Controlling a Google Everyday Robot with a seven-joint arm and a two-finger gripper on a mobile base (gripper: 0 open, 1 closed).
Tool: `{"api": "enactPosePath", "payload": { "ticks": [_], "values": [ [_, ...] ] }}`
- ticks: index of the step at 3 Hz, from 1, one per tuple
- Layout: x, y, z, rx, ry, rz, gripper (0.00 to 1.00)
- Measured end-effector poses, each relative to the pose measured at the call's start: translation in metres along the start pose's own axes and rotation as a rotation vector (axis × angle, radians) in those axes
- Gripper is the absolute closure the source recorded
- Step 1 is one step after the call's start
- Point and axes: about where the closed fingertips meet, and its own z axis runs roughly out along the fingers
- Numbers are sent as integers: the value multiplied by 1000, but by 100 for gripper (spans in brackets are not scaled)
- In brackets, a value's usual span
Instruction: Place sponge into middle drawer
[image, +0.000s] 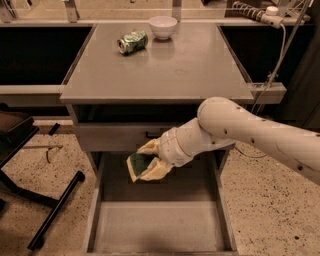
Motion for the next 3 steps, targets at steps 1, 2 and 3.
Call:
{"api": "enactPosePath", "payload": {
  "ticks": [1,2,3],
  "values": [
    [17,5,14,13,34,7,100],
    [64,17,46,55,108,42,100],
    [105,18,80,113,170,76,100]
  ]
}}
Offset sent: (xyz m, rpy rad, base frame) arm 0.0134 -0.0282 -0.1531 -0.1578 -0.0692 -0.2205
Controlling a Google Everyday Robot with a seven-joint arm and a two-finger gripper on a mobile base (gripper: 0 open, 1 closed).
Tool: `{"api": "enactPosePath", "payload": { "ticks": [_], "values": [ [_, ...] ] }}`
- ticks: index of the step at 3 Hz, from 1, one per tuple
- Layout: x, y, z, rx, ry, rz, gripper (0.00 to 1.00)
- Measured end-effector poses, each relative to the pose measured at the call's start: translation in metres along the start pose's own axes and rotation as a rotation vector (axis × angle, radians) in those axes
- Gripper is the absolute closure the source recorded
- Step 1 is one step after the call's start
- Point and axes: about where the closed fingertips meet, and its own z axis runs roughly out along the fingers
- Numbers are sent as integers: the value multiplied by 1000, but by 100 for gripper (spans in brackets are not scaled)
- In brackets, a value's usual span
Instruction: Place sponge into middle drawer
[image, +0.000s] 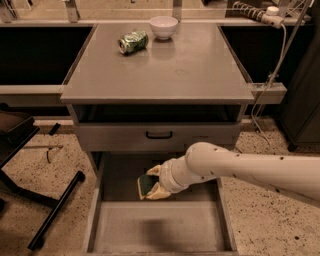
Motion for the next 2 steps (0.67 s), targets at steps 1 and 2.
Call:
{"api": "enactPosePath", "payload": {
  "ticks": [1,2],
  "values": [
    [21,-5,32,19,35,34,100],
    [21,-5,32,19,35,34,100]
  ]
}}
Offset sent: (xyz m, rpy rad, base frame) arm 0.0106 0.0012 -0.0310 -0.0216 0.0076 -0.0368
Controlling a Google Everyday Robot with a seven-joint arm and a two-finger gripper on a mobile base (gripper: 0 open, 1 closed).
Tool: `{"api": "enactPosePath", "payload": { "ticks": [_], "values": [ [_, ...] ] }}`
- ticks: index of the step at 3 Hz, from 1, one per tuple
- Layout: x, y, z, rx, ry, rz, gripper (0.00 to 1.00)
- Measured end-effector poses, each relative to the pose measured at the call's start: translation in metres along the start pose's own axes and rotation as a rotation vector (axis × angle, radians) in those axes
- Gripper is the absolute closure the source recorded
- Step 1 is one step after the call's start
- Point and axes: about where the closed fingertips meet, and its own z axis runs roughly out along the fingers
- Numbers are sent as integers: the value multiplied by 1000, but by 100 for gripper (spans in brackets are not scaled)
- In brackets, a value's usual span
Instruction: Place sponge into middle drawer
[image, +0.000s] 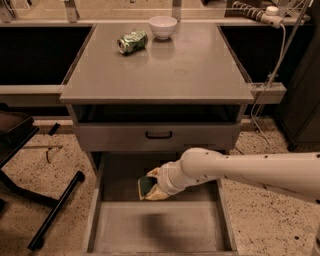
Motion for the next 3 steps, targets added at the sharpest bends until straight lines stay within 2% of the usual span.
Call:
{"api": "enactPosePath", "payload": {
  "ticks": [1,2,3],
  "values": [
    [23,7,7,1,17,46,100],
    [60,17,22,-6,20,117,100],
    [89,24,45,-29,-24,189,100]
  ]
}}
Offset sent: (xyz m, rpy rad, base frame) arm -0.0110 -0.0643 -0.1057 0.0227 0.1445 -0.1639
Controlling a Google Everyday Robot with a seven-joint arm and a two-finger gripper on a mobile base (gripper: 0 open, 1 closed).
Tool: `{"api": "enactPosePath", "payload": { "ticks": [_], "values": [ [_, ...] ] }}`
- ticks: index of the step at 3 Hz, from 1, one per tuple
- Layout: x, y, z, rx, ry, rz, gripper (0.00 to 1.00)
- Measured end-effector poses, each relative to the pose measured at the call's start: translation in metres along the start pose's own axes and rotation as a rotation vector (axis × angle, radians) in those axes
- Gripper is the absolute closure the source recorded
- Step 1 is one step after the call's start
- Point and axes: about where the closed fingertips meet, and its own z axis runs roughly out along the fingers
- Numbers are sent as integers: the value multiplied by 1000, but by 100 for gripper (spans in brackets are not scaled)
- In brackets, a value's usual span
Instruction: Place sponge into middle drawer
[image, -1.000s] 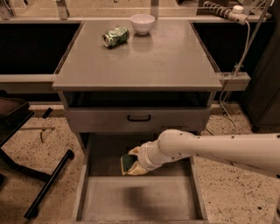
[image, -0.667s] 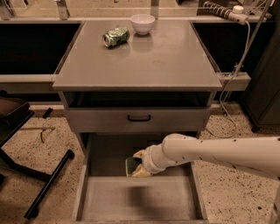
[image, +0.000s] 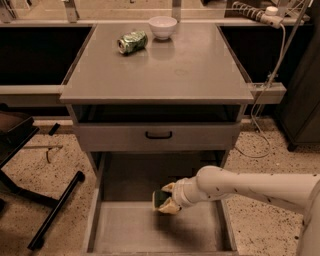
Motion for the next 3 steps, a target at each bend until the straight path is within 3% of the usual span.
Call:
{"api": "enactPosePath", "payload": {
  "ticks": [1,2,3],
  "values": [
    [18,10,34,-65,-48,60,100],
    [23,23,62,-128,-71,79,100],
    [21,30,77,-153,-48,51,100]
  ]
}}
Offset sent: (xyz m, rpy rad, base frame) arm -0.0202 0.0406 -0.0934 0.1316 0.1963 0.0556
